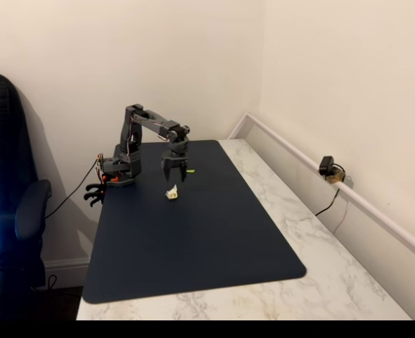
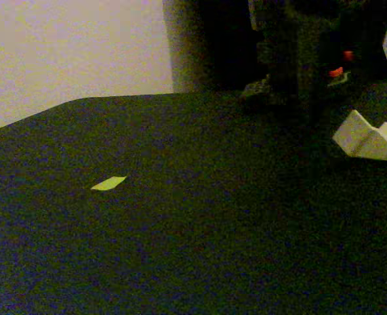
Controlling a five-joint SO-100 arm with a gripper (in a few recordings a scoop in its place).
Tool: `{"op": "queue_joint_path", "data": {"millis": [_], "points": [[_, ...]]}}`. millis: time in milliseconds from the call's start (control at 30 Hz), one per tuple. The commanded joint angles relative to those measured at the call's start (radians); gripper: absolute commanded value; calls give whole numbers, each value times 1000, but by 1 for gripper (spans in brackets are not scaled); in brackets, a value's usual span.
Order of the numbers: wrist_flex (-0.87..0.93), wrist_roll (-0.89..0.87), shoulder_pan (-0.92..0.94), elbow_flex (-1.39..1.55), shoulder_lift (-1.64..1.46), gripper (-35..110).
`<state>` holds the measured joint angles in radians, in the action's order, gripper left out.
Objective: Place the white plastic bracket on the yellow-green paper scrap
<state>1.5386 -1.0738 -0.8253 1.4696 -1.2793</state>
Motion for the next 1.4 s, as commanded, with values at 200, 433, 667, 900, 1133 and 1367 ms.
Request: {"op": "queue_joint_path", "data": {"millis": [200, 433, 667, 900, 1133, 1367], "points": [[-17, -232, -130, -81, -3, 33], [-57, -215, -97, -103, 109, 37], [-67, -170, -46, -106, 144, 40], [-80, -155, -18, -124, 166, 38], [-84, -153, -17, -155, 204, 36], [-86, -106, -8, -156, 212, 20]]}}
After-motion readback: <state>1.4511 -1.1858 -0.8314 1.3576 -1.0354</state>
